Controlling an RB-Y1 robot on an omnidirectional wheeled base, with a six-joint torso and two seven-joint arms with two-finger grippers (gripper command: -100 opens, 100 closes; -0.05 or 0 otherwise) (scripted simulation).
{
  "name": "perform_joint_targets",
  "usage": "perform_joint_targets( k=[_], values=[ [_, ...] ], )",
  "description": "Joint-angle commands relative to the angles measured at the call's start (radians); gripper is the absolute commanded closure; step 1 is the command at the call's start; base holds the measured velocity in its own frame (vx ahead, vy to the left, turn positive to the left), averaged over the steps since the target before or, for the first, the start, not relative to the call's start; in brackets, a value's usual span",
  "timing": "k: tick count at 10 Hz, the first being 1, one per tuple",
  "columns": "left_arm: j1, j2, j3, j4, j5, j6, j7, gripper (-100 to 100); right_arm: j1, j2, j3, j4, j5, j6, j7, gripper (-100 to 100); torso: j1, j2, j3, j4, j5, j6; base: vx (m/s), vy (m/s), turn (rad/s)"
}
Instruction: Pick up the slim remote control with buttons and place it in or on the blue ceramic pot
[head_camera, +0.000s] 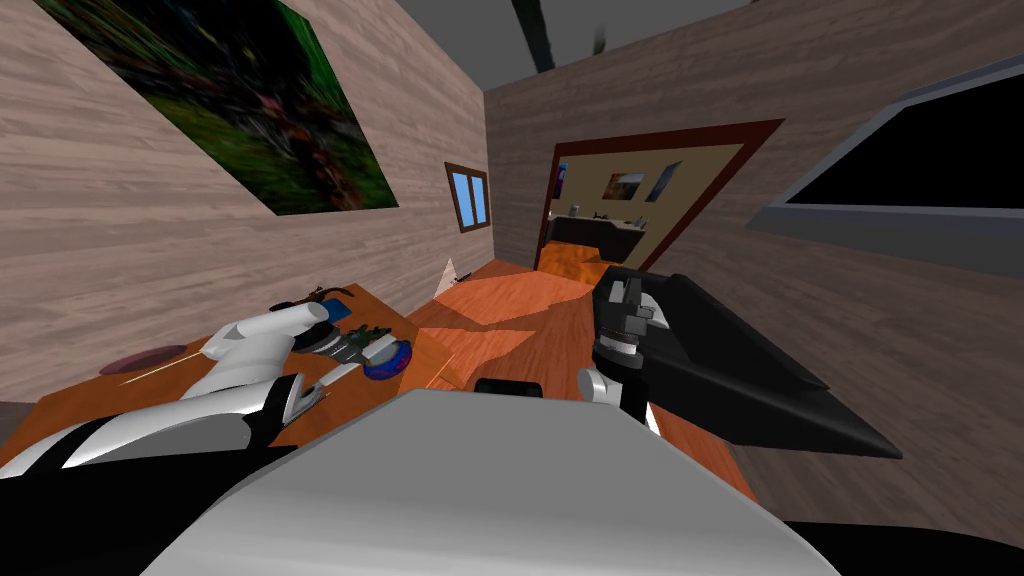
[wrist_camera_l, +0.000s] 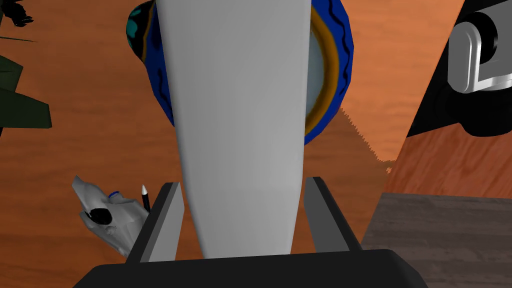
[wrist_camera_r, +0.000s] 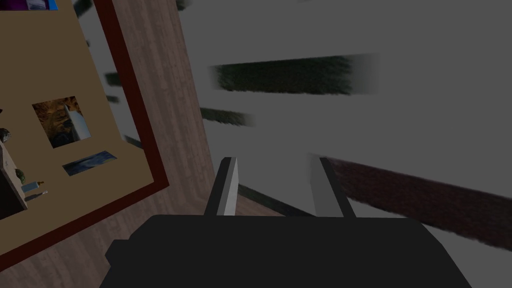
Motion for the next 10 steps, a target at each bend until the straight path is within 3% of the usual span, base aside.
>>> perform_joint_targets(
  k=[1, 3, 4, 5, 9, 10],
  values=[
    [-0.002, -0.002, 0.01, -0.022, 0.004, 0.04, -0.004, 100, 0.0, 0.0, 0.0, 0.0, 0.0, 0.0, 0.0, 0, 0.0, 0.0, 0.0, 0.0, 0.0, 0.0, 0.001, 0.055, -0.116],
    [-0.01, -0.004, 0.024, -0.053, 0.007, 0.077, -0.015, 100, 0.0, 0.0, 0.0, 0.0, 0.0, 0.0, 0.0, 0, -0.001, 0.002, 0.001, 0.001, -0.001, 0.002, -0.029, 0.047, -0.13],
    [-0.008, -0.005, 0.019, -0.043, 0.005, 0.065, -0.007, 100, 0.0, 0.0, 0.0, 0.0, 0.0, 0.0, 0.0, 0, -0.002, 0.003, 0.002, 0.001, -0.001, 0.002, -0.019, 0.015, -0.035],
    [-0.009, -0.005, 0.02, -0.045, 0.006, 0.069, -0.009, -100, 0.0, 0.0, 0.0, 0.0, 0.0, 0.0, 0.0, 0, -0.004, 0.003, 0.002, 0.001, -0.002, 0.0, 0.0, 0.0, 0.0],
    [-0.009, -0.005, 0.019, -0.045, 0.006, 0.069, -0.009, -100, 0.0, 0.0, 0.0, 0.0, 0.0, 0.0, 0.0, 0, -0.005, 0.003, 0.002, 0.001, -0.002, 0.0, 0.0, 0.0, 0.0],
    [-0.009, -0.005, 0.019, -0.045, 0.006, 0.069, -0.009, 0, 0.0, 0.0, 0.0, 0.0, 0.0, 0.0, 0.0, 0, -0.005, 0.003, 0.002, 0.001, -0.002, 0.0, 0.0, 0.0, 0.0]
  ],
)
